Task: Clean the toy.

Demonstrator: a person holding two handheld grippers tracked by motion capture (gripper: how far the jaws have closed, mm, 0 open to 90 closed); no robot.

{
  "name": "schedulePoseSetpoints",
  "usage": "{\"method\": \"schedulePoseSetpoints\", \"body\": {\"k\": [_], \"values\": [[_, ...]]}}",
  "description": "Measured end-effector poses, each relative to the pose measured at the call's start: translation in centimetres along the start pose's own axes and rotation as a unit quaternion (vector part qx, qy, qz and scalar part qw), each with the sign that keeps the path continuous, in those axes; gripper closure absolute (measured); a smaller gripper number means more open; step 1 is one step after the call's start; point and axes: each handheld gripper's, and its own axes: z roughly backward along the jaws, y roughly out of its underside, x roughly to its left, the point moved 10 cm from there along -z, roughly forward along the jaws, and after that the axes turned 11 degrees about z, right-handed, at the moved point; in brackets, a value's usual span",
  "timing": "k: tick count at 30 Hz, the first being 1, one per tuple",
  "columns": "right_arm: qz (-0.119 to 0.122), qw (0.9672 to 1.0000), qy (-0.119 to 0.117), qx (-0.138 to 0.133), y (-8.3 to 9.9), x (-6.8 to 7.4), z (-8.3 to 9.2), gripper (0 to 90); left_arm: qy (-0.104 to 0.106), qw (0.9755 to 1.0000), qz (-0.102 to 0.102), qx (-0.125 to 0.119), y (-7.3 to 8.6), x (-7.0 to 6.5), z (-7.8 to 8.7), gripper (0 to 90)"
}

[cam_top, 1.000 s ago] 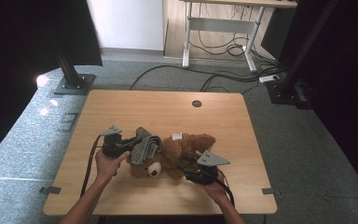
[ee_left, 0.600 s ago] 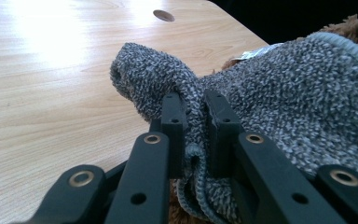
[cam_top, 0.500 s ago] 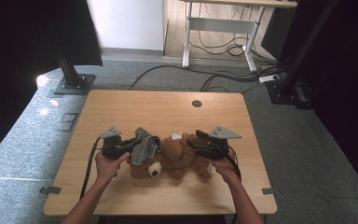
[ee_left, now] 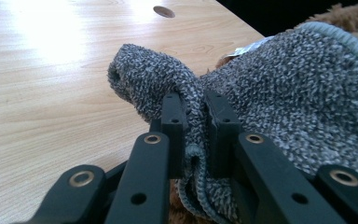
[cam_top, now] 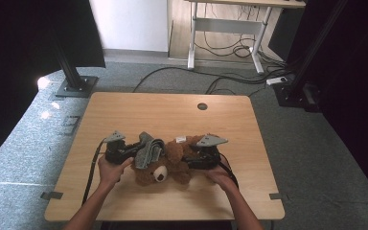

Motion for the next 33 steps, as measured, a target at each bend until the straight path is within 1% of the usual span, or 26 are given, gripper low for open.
{"method": "schedulePoseSetpoints", "body": {"k": [1,3,4,6,7,8,9,12,13,14,15,17,18,20,21,22,23,24,25,27,28,29,30,31,32,33], "values": [[0.000,1.0000,0.000,0.000,0.0,0.0,0.0,33.9,0.000,1.0000,0.000,0.001,0.0,0.0,0.0,79.4],[0.008,0.9998,0.017,0.007,-0.4,-0.5,-0.2,30.1,-0.001,1.0000,0.000,0.003,0.1,0.1,-0.1,79.4],[0.008,0.9997,0.023,0.002,-0.8,-0.8,-0.2,28.8,-0.002,1.0000,0.001,0.002,0.1,0.1,-0.1,79.4],[0.003,0.9997,0.024,-0.002,-1.4,-1.2,-0.4,26.7,-0.003,1.0000,0.002,0.001,0.1,0.2,-0.1,79.4],[0.002,0.9999,-0.003,-0.016,-2.3,-0.9,-0.6,27.0,-0.002,1.0000,0.004,0.000,0.1,0.2,-0.1,79.4],[0.002,0.9999,-0.003,-0.016,-2.3,-0.9,-0.6,27.0,-0.002,1.0000,0.005,0.000,0.1,0.2,-0.1,79.4],[0.011,0.9997,-0.012,-0.015,-2.4,-0.5,-0.7,27.2,-0.002,1.0000,0.005,0.000,0.1,0.2,-0.1,79.4],[0.033,0.9987,-0.033,-0.019,-2.7,1.0,-0.8,26.6,-0.001,1.0000,0.006,-0.001,0.1,0.2,-0.1,79.4],[0.044,0.9978,-0.042,-0.025,-2.8,1.8,-0.9,25.8,0.000,1.0000,0.007,0.000,0.1,0.2,-0.1,79.4],[0.044,0.9978,-0.042,-0.025,-2.8,1.8,-0.9,25.8,0.001,1.0000,0.008,0.000,0.1,0.2,-0.1,79.4],[0.050,0.9970,-0.052,-0.030,-2.9,2.6,-0.9,24.4,0.001,1.0000,0.009,-0.001,0.0,0.2,-0.1,79.4],[0.054,0.9965,-0.053,-0.034,-3.1,2.9,-0.9,23.7,0.001,1.0000,0.008,-0.002,0.0,0.2,-0.1,79.4],[0.051,0.9966,-0.044,-0.048,-3.9,2.8,-1.0,22.4,0.001,1.0000,0.008,-0.002,0.0,0.1,-0.1,79.4],[0.049,0.9968,-0.040,-0.050,-4.1,2.6,-1.1,22.3,0.000,1.0000,0.008,-0.002,0.0,0.2,-0.1,79.4],[0.040,0.9974,-0.033,-0.051,-4.4,2.2,-1.4,24.1,0.000,1.0000,0.008,-0.002,0.0,0.2,-0.1,79.4],[0.036,0.9976,-0.031,-0.051,-4.5,1.9,-1.6,29.5,0.000,1.0000,0.008,-0.002,0.0,0.1,-0.1,79.4],[0.033,0.9978,-0.021,-0.053,-4.8,1.5,-2.0,50.5,0.002,1.0000,0.006,-0.003,0.0,0.1,0.0,79.4],[0.032,0.9979,-0.014,-0.055,-4.8,1.3,-2.2,59.6,0.002,1.0000,0.006,-0.003,0.0,0.1,0.0,79.4],[0.032,0.9979,-0.014,-0.055,-4.8,1.3,-2.2,59.6,0.003,1.0000,0.007,-0.004,-0.1,0.1,0.1,79.4],[0.025,0.9984,-0.012,-0.050,-4.6,1.2,-2.5,67.3,0.015,0.9998,0.011,-0.005,-0.4,-0.2,0.7,79.4],[0.019,0.9985,-0.014,-0.049,-4.3,1.2,-2.6,70.0,0.032,0.9993,0.018,-0.009,-0.7,-0.7,1.3,79.4],[0.019,0.9985,-0.014,-0.049,-4.3,1.2,-2.6,70.0,0.032,0.9993,0.018,-0.009,-0.7,-0.7,1.3,79.4],[0.019,0.9986,-0.011,-0.047,-4.0,1.1,-2.6,70.6,0.041,0.9989,0.019,-0.011,-0.8,-1.1,1.6,79.4],[0.015,0.9988,-0.006,-0.046,-3.6,1.1,-2.7,71.2,0.059,0.9981,0.015,-0.013,-1.0,-2.2,2.1,79.5],[0.015,0.9988,-0.006,-0.046,-3.6,1.1,-2.7,71.2,0.059,0.9981,0.015,-0.013,-1.0,-2.2,2.1,79.5],[0.012,0.9989,-0.003,-0.046,-3.5,1.0,-2.7,71.3,0.071,0.9973,0.012,-0.013,-1.1,-3.0,2.4,79.5]]}}
